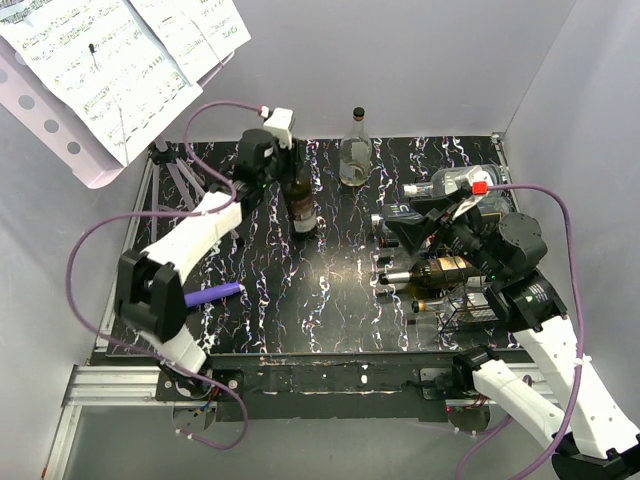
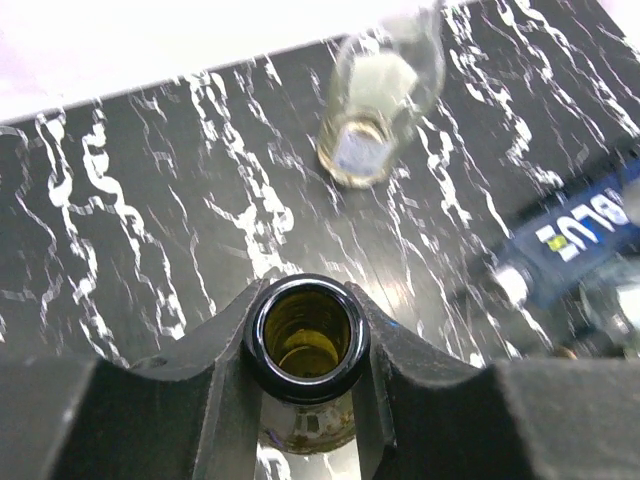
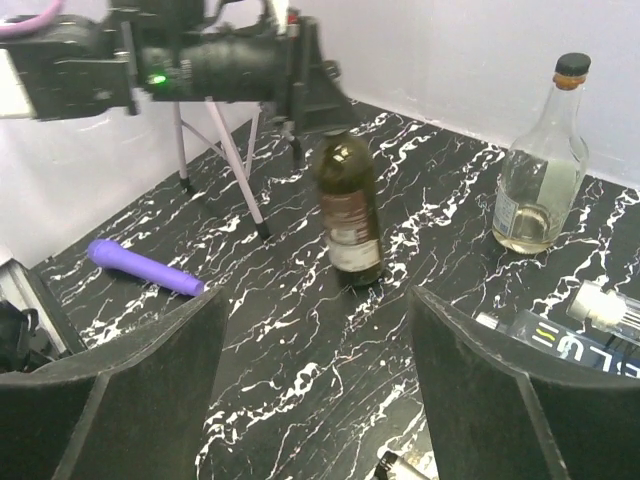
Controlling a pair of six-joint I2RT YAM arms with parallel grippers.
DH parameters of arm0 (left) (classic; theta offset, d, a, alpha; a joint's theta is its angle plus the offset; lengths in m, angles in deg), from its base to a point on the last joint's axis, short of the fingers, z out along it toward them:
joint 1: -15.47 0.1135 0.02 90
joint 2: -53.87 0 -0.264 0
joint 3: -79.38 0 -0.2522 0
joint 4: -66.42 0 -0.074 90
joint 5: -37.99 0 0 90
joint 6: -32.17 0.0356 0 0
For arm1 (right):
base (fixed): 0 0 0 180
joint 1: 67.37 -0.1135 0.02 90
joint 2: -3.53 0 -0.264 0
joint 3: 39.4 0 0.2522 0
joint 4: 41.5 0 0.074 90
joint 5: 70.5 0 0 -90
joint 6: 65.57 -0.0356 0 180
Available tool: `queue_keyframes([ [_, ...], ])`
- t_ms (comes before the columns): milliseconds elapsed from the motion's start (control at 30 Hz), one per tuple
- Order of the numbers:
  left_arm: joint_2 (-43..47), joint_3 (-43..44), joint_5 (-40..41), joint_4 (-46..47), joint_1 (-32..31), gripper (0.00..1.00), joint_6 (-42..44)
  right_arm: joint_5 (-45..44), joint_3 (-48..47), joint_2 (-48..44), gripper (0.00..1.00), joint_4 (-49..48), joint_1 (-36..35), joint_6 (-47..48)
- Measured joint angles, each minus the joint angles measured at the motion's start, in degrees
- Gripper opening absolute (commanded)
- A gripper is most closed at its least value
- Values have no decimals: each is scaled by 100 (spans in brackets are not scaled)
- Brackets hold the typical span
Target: Take the wine bottle off the wine rack
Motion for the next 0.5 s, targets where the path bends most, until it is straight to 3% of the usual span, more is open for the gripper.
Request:
queue_keyframes([
  [300,-2577,3005,968,243,4,0,586,9,33,11,79,-133,0,-260],
  [500,-3803,4481,1228,208,33,0,960,-61,33,9,80,-120,0,-181],
])
